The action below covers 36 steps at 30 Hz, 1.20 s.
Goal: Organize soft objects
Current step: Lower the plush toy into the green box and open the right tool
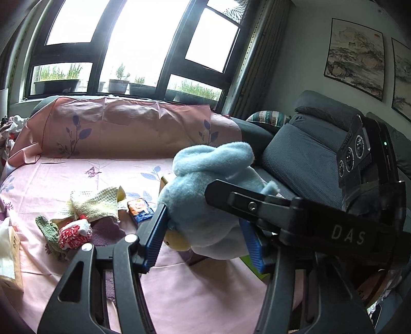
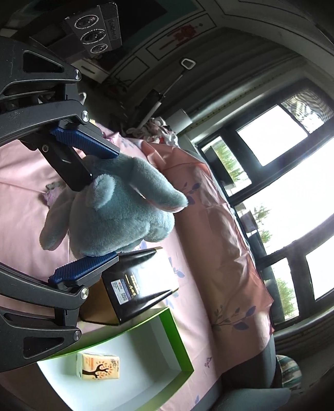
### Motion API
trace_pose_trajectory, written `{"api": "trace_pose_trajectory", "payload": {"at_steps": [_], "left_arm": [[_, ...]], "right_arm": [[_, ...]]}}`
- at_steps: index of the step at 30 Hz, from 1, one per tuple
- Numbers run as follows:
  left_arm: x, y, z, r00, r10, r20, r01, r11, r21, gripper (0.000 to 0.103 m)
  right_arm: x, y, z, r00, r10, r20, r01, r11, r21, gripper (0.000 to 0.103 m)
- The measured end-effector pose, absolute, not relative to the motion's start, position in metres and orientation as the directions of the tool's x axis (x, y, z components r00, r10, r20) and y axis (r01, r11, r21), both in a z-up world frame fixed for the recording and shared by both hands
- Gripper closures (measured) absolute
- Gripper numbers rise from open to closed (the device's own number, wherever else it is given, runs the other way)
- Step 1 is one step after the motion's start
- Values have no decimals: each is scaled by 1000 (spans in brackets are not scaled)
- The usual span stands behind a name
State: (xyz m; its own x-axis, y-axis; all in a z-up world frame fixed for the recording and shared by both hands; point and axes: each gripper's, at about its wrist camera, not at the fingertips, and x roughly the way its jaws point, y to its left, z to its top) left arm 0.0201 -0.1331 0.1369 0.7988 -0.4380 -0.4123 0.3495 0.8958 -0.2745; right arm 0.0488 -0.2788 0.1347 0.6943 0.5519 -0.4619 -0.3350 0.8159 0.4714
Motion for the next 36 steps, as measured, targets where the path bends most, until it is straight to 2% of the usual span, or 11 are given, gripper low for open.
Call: {"api": "trace_pose_trajectory", "payload": {"at_steps": [8,18,36], "left_arm": [[41,-205,140,733,-530,-425,467,848,-251,48],[65,-279,129,658,-582,-478,561,802,-205,49],[98,-329,87,535,-583,-611,573,782,-244,51]], "right_arm": [[48,-349,137,780,447,-437,-204,843,498,27],[55,-422,115,827,375,-419,-72,809,583,27],[73,-474,63,789,338,-513,120,734,668,27]]}}
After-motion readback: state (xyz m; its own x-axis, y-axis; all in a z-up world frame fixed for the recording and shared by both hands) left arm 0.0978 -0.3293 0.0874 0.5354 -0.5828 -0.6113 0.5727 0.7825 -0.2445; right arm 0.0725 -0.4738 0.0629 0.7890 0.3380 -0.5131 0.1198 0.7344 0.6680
